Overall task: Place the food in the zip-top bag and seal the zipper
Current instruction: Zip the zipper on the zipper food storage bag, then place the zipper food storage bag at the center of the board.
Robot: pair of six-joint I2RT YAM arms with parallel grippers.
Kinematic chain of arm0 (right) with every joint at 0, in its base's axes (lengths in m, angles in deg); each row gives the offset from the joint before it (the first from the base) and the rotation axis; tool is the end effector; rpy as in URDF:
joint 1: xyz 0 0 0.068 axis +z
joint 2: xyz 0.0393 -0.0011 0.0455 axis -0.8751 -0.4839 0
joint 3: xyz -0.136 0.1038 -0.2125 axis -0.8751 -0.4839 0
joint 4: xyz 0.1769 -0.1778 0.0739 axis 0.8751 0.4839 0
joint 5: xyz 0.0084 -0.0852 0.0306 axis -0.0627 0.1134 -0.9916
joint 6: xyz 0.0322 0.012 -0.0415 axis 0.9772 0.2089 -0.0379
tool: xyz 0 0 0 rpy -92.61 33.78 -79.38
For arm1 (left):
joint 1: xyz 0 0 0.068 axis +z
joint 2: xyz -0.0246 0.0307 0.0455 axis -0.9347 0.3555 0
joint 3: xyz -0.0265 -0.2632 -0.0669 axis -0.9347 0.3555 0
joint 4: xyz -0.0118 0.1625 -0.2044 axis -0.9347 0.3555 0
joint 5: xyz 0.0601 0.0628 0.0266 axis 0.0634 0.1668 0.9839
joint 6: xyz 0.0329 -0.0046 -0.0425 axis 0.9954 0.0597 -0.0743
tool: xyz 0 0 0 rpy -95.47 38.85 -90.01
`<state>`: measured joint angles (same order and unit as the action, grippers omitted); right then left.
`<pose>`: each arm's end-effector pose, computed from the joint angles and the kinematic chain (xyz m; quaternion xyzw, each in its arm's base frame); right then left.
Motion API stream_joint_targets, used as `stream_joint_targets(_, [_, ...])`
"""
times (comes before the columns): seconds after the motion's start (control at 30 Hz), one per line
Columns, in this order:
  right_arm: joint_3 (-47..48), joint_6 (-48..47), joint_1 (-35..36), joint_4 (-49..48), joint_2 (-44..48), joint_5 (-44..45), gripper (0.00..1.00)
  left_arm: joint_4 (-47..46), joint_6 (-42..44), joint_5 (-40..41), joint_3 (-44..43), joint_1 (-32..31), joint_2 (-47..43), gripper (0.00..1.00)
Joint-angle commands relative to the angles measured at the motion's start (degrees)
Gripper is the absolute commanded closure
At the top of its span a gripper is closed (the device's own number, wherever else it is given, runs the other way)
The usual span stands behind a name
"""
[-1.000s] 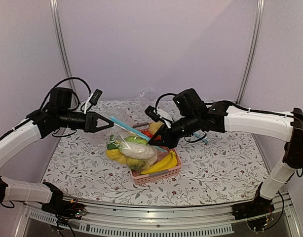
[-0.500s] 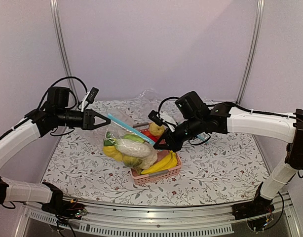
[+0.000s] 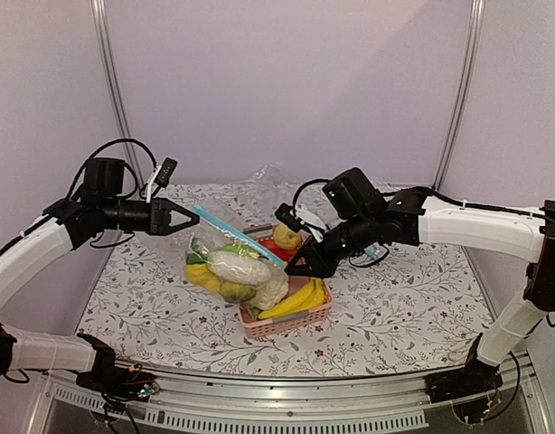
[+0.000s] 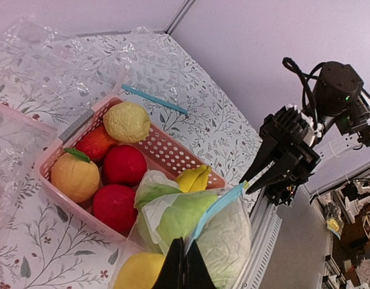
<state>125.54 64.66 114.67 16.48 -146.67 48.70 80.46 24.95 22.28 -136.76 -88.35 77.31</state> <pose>0.2024 0.2992 0.2838 -0.4701 0.7756 0.3449 0.2419 0.2141 -0.1002 0.3193 0.1975 0.8066 -0.4452 0.3351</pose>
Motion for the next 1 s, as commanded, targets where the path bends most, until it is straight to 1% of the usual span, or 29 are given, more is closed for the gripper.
stream_joint_targets(0.0, [-1.6,1.0,-0.5,3.3,2.4,1.2,0.82,-0.7,0.9,0.1,-1.7,1.9,-0.5,1.0])
stream_joint_targets(0.07, [-1.7,1.7,-0.4,2.2,3.2,2.0,0.75,0.0,0.9,-0.4,-1.7,1.9,-0.3,1.0])
stream_joint_targets(0.13, [-1.9,2.4,-0.5,1.2,4.3,3.5,0.65,0.8,0.7,-0.2,-1.3,1.9,-0.8,1.0])
stream_joint_targets(0.27, [-3.7,3.8,-0.5,-1.5,8.4,9.5,0.54,2.2,0.3,1.4,0.0,2.6,-3.2,1.0])
stream_joint_targets(0.37, [-5.5,5.2,-1.0,-2.9,10.9,14.1,0.48,5.1,0.3,3.3,0.1,4.1,-5.1,1.0])
stream_joint_targets(0.5, [-8.3,8.8,-3.8,-4.4,14.3,20.5,0.44,10.9,-0.5,5.2,-0.3,7.4,-6.4,1.0])
stream_joint_targets(0.6, [-11.4,11.7,-7.0,-6.1,16.1,22.7,0.42,14.2,-2.5,5.7,1.3,10.4,-7.1,1.0])
stream_joint_targets(0.73, [-14.6,15.1,-10.6,-6.8,18.6,24.0,0.36,14.9,-6.8,7.9,6.6,14.2,-10.9,1.0])
stream_joint_targets(0.87, [-16.6,16.5,-12.9,-6.9,20.4,26.3,0.35,15.8,-9.6,10.5,12.0,18.7,-14.2,1.0])
stream_joint_targets(0.97, [-17.5,17.1,-13.9,-7.0,21.4,27.1,0.35,14.9,-11.9,11.3,14.3,20.3,-14.5,1.0])
